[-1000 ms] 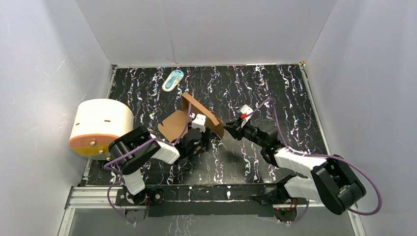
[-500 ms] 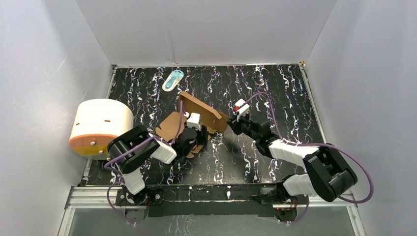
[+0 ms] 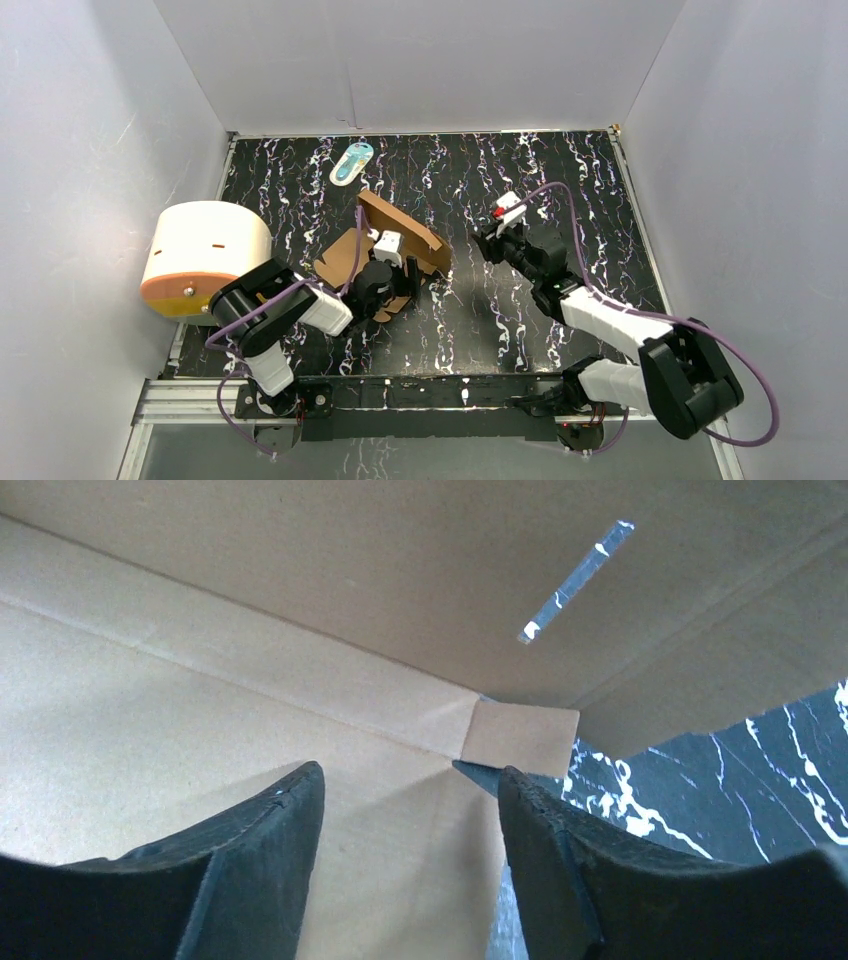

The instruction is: Fold the paper box

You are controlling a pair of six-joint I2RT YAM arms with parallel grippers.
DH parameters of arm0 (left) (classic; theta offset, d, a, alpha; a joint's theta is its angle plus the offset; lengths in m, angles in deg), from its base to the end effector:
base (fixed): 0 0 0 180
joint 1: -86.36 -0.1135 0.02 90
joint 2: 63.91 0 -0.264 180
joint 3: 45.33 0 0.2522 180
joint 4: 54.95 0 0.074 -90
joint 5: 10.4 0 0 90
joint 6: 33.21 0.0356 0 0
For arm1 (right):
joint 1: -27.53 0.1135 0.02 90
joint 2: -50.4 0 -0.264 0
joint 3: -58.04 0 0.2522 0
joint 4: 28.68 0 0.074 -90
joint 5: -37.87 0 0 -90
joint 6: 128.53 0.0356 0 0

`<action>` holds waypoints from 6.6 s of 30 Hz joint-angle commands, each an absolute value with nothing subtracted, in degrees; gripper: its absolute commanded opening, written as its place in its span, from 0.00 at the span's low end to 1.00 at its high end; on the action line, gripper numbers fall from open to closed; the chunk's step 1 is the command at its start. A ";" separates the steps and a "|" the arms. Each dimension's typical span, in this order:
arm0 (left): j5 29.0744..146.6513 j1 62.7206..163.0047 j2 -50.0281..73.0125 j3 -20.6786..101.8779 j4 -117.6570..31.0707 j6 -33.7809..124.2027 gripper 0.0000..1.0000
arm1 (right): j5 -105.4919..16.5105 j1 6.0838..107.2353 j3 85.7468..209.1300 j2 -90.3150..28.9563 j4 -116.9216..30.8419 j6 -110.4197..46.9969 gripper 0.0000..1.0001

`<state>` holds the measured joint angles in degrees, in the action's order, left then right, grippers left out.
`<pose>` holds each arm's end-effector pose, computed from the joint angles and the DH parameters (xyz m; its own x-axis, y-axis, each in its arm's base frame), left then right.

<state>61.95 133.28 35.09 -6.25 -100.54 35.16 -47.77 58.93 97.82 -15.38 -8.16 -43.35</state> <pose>0.2075 -0.2061 0.1293 -0.3397 -0.1510 -0.9283 0.3982 0.8711 -0.2874 0.2097 0.1312 0.2332 -0.0321 -0.1178 -0.9925 -0.5889 0.8046 -0.0764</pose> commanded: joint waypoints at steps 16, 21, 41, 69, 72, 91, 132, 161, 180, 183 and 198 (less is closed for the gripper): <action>72.33 133.63 27.21 -4.71 -91.80 53.99 0.93 | -41.66 57.85 99.77 -30.15 -0.39 -42.77 0.53; 72.53 133.60 30.47 -1.65 -91.00 56.38 0.93 | -41.81 57.85 99.23 -30.66 0.45 -43.03 0.60; 69.24 133.01 39.23 0.11 -95.06 53.73 0.77 | -31.96 57.85 101.25 -37.29 4.92 -44.03 0.62; 81.35 125.12 40.95 -5.47 -102.93 35.39 0.43 | -12.41 57.94 110.66 -46.81 5.97 -45.74 0.46; 82.24 125.04 41.35 -5.25 -103.25 35.02 0.42 | -12.59 58.03 110.36 -47.67 7.22 -44.69 0.47; 85.25 124.88 42.20 -4.65 -103.55 35.04 0.43 | -12.92 58.28 105.49 -46.53 14.16 -38.34 0.54; 89.05 123.76 7.64 -14.21 -97.70 26.83 0.78 | -21.19 59.88 99.63 -45.22 18.99 -36.38 0.59; 89.34 122.84 21.51 -6.50 -98.14 35.74 0.30 | -18.94 61.72 100.68 -48.04 25.28 -33.55 0.64; 78.04 119.77 15.88 -8.41 -86.40 35.80 0.35 | -19.13 62.16 101.22 -50.70 28.92 -31.70 0.63; 76.82 117.86 16.40 -7.90 -83.86 35.69 0.40 | -19.00 62.16 100.82 -50.51 28.86 -31.78 0.63; 69.30 112.03 10.60 -8.65 -73.80 34.71 0.81 | -21.47 63.85 99.61 -49.60 28.66 -31.63 0.64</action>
